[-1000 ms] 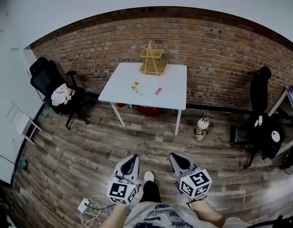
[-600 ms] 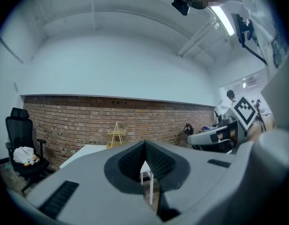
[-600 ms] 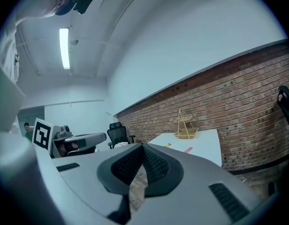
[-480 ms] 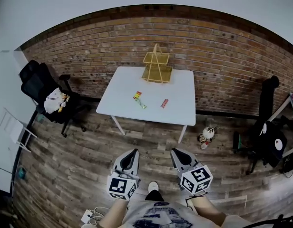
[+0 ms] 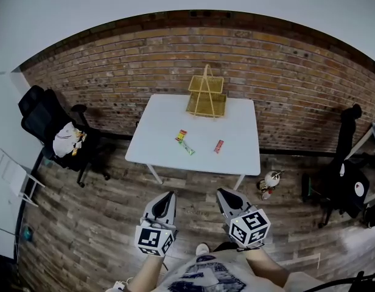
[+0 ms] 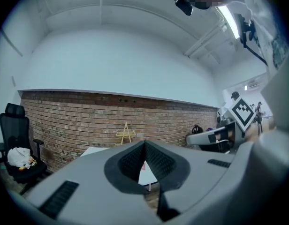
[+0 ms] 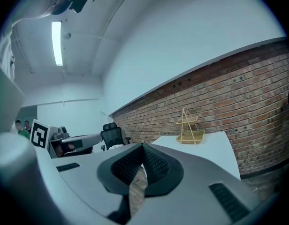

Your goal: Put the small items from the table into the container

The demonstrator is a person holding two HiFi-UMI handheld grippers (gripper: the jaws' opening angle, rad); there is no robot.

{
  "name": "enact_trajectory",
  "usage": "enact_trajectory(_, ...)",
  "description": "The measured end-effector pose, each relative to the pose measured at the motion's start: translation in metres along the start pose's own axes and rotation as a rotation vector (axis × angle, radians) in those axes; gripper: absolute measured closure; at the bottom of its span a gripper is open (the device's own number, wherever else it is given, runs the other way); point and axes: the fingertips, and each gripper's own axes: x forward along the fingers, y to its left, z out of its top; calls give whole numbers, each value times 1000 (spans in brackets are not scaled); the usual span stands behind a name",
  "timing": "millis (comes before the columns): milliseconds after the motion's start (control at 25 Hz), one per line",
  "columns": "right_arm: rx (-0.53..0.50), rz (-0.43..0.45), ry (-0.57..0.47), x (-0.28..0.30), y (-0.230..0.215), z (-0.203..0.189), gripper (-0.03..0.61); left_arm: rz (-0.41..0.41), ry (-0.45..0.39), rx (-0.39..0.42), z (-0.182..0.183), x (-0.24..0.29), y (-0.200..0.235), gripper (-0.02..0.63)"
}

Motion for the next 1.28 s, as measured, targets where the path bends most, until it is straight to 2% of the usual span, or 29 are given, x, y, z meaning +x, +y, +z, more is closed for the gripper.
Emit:
enact_trajectory(200, 1, -14, 21, 24, -16, 1, 558, 5, 3, -18, -3, 25, 23, 566)
enact_trajectory(480, 12, -46, 25, 68, -61, 6, 558, -19, 3, -33, -7, 82, 49, 566)
enact_trajectory(920, 23, -59, 29, 171, -161, 42, 558, -33, 29, -8, 3, 225, 101, 566)
enact_trajectory(1280, 26, -77, 51, 229, -245, 68, 558, -54, 47, -12, 8, 337, 120, 566)
